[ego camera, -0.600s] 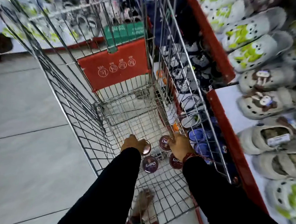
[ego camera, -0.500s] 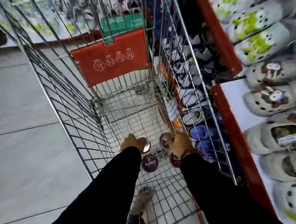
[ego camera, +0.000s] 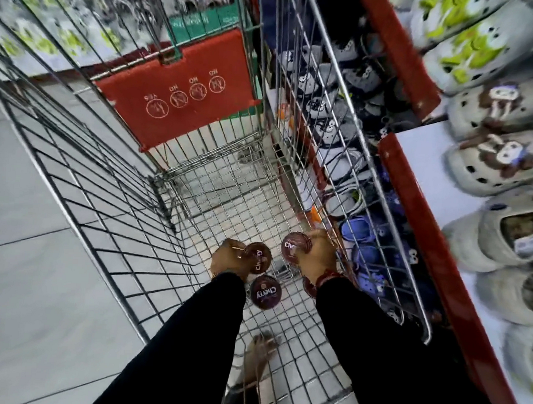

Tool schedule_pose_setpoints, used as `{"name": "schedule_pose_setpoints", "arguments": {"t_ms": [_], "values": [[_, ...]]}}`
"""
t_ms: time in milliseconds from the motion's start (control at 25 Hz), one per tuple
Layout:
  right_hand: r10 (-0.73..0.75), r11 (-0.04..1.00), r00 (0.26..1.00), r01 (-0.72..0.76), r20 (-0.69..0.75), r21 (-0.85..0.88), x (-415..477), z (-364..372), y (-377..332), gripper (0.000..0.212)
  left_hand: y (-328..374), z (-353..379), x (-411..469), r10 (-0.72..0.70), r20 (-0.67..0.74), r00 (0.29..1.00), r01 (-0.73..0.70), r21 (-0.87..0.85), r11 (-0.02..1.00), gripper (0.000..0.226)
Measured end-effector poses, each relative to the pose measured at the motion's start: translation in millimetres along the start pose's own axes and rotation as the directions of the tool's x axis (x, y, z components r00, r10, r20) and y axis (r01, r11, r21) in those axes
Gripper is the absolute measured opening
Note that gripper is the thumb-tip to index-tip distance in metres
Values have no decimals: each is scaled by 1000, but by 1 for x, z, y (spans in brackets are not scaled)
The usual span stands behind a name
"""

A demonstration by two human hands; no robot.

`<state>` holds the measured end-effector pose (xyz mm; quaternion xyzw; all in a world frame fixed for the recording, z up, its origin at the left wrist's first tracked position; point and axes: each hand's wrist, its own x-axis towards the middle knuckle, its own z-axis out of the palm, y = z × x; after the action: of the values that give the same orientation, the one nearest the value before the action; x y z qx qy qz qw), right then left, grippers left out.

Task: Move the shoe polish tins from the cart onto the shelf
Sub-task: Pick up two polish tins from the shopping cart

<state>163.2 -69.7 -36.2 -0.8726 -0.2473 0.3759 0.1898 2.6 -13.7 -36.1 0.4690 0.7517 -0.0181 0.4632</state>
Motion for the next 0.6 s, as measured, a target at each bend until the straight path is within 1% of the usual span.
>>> {"name": "schedule_pose_setpoints", "arguments": {"t_ms": [160,280,360,440,520,600], "values": [[110,961,994,-113,24,252,-27,-17,-15,44,7,-23,-28,-19,-24,1000,17,-84,996,37],[137,887,985,-167,101,430,-60,-41,-31,49,7,-45,-61,5,-44,999,-14,-208,978,39],[90,872,989,-133,113,470,-94,-64,-36,48,5,-65,-95,17,-66,998,-36,-316,948,41],[47,844,995,-85,85,529,-131,-89,-41,43,7,-83,-132,51,-94,994,-85,-399,913,41],[39,779,999,-47,26,625,-173,-117,-46,37,9,-102,-173,125,-112,986,-163,-456,875,40],[43,718,998,2,-48,696,-209,-144,-48,35,17,-117,-212,225,-115,968,-252,-474,843,40]]}}
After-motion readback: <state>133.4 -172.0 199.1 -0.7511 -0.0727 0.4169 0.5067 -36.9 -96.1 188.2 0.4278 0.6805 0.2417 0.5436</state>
